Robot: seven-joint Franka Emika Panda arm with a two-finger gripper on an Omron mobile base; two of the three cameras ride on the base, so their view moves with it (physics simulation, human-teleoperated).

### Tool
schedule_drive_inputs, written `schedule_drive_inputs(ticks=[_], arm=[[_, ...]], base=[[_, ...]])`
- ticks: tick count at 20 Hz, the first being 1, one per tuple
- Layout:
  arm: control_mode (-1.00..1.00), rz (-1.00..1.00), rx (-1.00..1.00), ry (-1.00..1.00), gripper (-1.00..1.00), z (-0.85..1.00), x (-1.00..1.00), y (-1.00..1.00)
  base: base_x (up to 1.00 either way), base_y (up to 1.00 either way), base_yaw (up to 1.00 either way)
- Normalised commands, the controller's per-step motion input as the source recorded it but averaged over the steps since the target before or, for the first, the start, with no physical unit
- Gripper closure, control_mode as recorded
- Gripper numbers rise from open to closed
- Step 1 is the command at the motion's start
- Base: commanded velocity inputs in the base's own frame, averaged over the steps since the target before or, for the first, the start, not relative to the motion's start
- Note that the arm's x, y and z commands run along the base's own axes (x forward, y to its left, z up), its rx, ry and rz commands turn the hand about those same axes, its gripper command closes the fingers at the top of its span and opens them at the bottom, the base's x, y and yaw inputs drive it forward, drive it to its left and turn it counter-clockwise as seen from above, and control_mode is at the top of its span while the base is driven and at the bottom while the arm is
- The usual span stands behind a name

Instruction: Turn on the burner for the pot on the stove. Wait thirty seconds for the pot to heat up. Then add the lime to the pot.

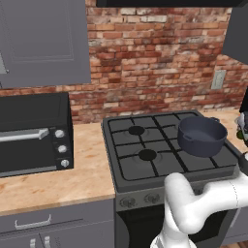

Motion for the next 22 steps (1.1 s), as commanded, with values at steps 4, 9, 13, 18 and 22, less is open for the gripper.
schedule_drive_inputs(ticks=[4, 9, 13, 18, 22], arm=[[-1.0, 0.0, 0.0, 0.0, 1.0, -0.39, 0.21, 0.0], [-1.0, 0.0, 0.03, 0.0, 1.0, -0.32, 0.12, -0.18], [-1.0, 0.0, 0.05, 0.0, 1.0, -0.28, 0.09, -0.37], [-1.0, 0.0, 0.04, -0.04, 1.0, -0.06, -0.09, -0.31], [-1.0, 0.0, 0.02, -0.11, 1.0, -0.61, -0.82, 0.62]], base=[[0.0, 0.0, 0.0], [0.0, 0.0, 0.0], [0.0, 0.0, 0.0], [0.0, 0.0, 0.0], [0.0, 0.0, 0.0]])
